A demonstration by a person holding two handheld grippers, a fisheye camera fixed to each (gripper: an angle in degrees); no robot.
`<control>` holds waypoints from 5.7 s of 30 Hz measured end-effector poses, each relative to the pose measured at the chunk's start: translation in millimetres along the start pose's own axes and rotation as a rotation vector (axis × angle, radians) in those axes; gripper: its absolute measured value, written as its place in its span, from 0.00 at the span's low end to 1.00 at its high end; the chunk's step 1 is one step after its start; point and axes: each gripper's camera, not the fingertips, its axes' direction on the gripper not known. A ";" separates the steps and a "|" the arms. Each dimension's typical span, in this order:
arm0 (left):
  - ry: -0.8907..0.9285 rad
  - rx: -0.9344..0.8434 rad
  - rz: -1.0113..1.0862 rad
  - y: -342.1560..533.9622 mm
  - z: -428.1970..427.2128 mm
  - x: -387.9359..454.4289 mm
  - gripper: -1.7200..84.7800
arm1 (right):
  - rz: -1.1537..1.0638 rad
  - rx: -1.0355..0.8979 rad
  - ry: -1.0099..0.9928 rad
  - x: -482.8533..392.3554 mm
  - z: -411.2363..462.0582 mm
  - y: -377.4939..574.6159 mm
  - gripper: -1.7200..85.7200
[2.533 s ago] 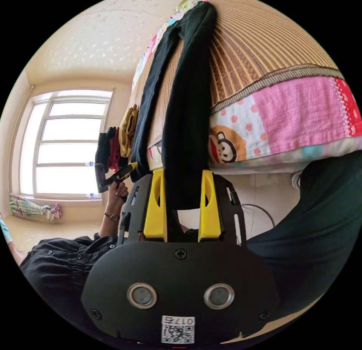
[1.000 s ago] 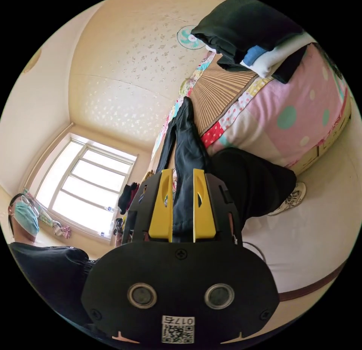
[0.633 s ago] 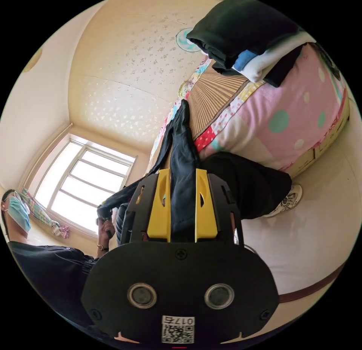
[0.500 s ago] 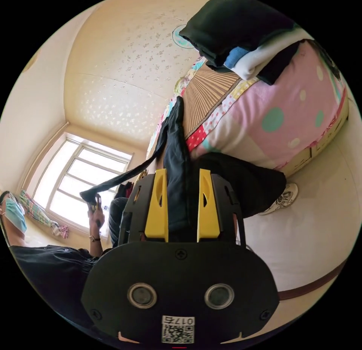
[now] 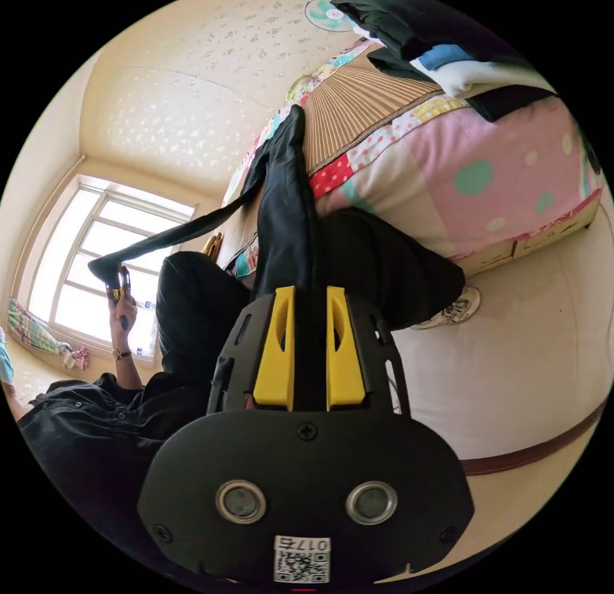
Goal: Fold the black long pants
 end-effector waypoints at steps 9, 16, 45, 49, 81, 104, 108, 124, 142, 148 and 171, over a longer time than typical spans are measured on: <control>0.020 -0.029 -0.055 36.4 -32.8 -30.1 0.07 | -0.017 0.192 -0.234 -63.3 -47.3 7.8 0.05; 0.162 -0.010 -0.186 56.7 -45.0 -77.3 0.07 | 0.152 0.301 -0.475 -93.7 -51.7 -13.2 0.05; 0.105 0.002 -0.147 45.8 -48.6 -22.6 0.07 | 0.194 0.109 -0.998 -63.4 -25.5 -52.4 0.05; 0.094 0.002 -0.208 52.4 -53.0 -37.2 0.07 | 0.205 0.113 -1.004 -47.3 -28.1 -45.2 0.05; 0.072 -0.044 -0.317 34.8 -52.0 -65.1 0.07 | 0.229 0.118 -1.220 -25.9 -13.0 -95.1 0.05; 0.107 -0.007 -0.383 63.9 -41.3 -85.9 0.07 | 0.303 0.088 -1.194 4.9 -35.4 -107.8 0.05; 0.162 -0.084 -0.397 53.8 -30.4 -77.7 0.07 | 0.324 0.098 -1.196 -14.4 -36.6 -111.8 0.05; -0.090 -0.679 -0.254 137.8 -58.3 -48.6 0.10 | -0.152 -0.197 -0.954 -34.0 -94.6 -55.7 0.05; 0.072 -0.577 -0.262 93.6 115.6 -54.5 0.20 | -0.588 -0.630 -0.578 -238.8 -9.9 -48.8 0.04; 0.042 -0.655 -0.243 123.9 131.5 -76.0 0.08 | -0.531 -0.636 -0.594 -228.5 -22.1 -40.5 0.04; -0.148 -0.600 -0.120 148.0 108.3 -38.1 0.08 | -0.285 -0.272 -0.732 -205.0 -102.4 -133.2 0.14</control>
